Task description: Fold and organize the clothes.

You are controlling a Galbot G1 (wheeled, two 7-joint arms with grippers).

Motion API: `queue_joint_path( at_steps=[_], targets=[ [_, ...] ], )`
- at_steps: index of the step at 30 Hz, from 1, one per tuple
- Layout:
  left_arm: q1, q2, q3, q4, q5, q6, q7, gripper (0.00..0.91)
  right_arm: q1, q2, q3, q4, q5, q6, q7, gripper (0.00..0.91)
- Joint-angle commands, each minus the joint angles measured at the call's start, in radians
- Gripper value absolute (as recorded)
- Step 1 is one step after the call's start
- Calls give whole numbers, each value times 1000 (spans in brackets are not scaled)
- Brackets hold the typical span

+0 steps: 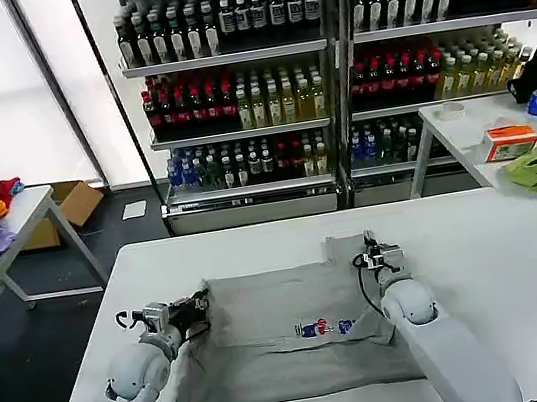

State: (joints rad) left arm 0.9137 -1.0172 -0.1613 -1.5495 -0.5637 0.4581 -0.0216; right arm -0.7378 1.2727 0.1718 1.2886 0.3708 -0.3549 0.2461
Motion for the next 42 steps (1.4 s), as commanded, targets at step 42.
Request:
queue_joint_path(
  at_steps=[42],
  targets=[
    [418,27,-166,-310,175,-200,-2,0,-711,-16,292,710,-115,135,13,0]
  ],
)
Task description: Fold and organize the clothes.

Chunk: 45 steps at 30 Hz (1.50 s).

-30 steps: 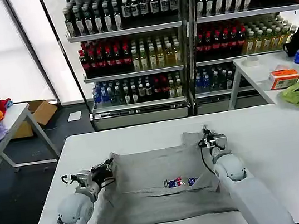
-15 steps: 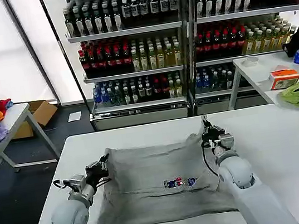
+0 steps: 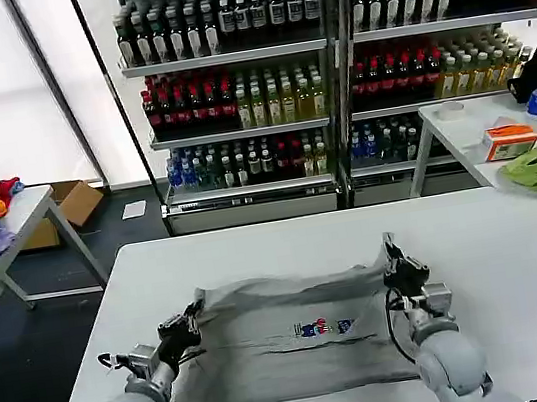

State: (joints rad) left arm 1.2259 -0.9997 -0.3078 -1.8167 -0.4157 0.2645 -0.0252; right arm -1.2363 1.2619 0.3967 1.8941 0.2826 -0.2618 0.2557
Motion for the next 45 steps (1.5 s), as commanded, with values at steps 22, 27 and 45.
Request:
queue_joint_path(
  at_steps=[22,27,45],
  targets=[
    [125,8,-14,-64,59,0,28,10,-303,18,44,46,-88,67,26,0],
    [122,6,-19,-77,62,16,25,907,-285,22,31,10,-88,60,37,312],
    [229,-79,-103,-285,28,110,-80,907,-366,11,135,291,-53,73,59,907]
  ],
)
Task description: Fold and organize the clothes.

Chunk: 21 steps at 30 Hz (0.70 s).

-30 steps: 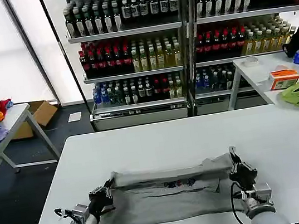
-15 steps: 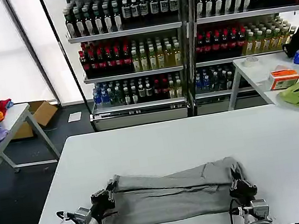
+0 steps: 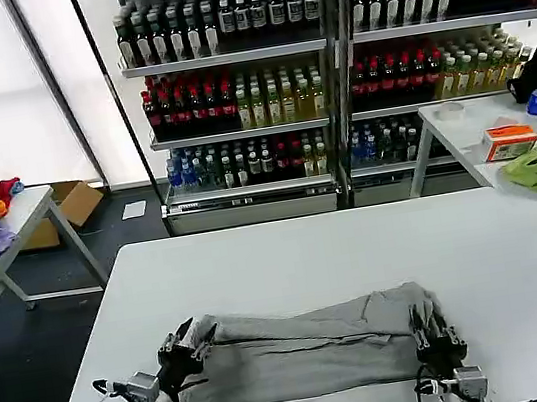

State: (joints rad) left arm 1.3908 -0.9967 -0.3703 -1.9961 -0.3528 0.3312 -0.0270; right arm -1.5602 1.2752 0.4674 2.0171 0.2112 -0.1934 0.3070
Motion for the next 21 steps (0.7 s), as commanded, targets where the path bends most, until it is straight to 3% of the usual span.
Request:
queue_joint_path(
  at_steps=[1,9,21],
  targets=[
    [75,-107,-47,-110,-59,51,-95,907,-44,-3,72,183,23,5,8,907],
    [29,-229,-73,-20,-125,53,-182,907,-44,-11,62,206,28,14,7,907],
    [31,-258,-73,38,-181,82,-220,907,-40,-12,40,199,27,16,5,907]
  ],
)
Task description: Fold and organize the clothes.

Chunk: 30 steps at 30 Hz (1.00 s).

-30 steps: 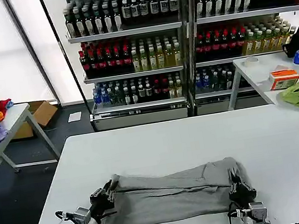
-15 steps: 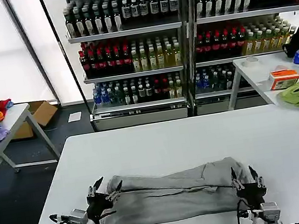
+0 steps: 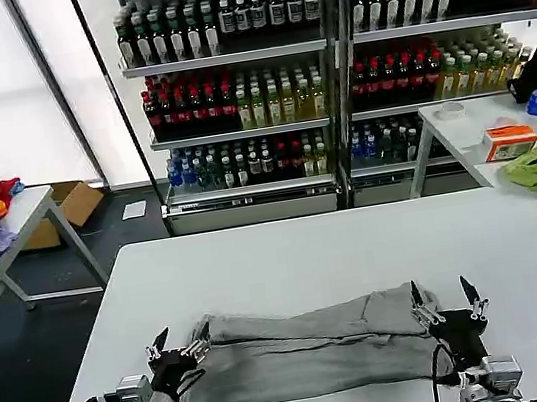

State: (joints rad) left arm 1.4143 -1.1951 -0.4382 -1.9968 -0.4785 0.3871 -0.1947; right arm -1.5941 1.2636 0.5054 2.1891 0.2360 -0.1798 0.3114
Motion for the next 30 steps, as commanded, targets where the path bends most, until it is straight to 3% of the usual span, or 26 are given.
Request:
queue_joint_path(
  at_steps=[1,5,6,7,9,11,30],
  targets=[
    [11,-60,-4,38,-56,27,-52,907,-6,0,0,25,1,3,1,907],
    [26,-65,4,29,-58,28,-46,897,-5,3,-8,18,0,6,1,907],
    [29,-68,7,30,-55,28,-42,826,-5,3,-11,15,-1,6,1,907],
    [30,-70,9,30,-53,27,-41,665,-5,3,-12,15,-1,6,1,907],
    [29,-74,10,36,-51,26,-39,464,-6,2,-17,14,-3,8,1,907],
    [28,-75,10,40,-51,25,-37,40,-6,1,-18,14,-3,8,0,907],
    [67,-91,1,48,-9,-76,65,0,20,-17,17,25,21,-5,8,907]
  ],
)
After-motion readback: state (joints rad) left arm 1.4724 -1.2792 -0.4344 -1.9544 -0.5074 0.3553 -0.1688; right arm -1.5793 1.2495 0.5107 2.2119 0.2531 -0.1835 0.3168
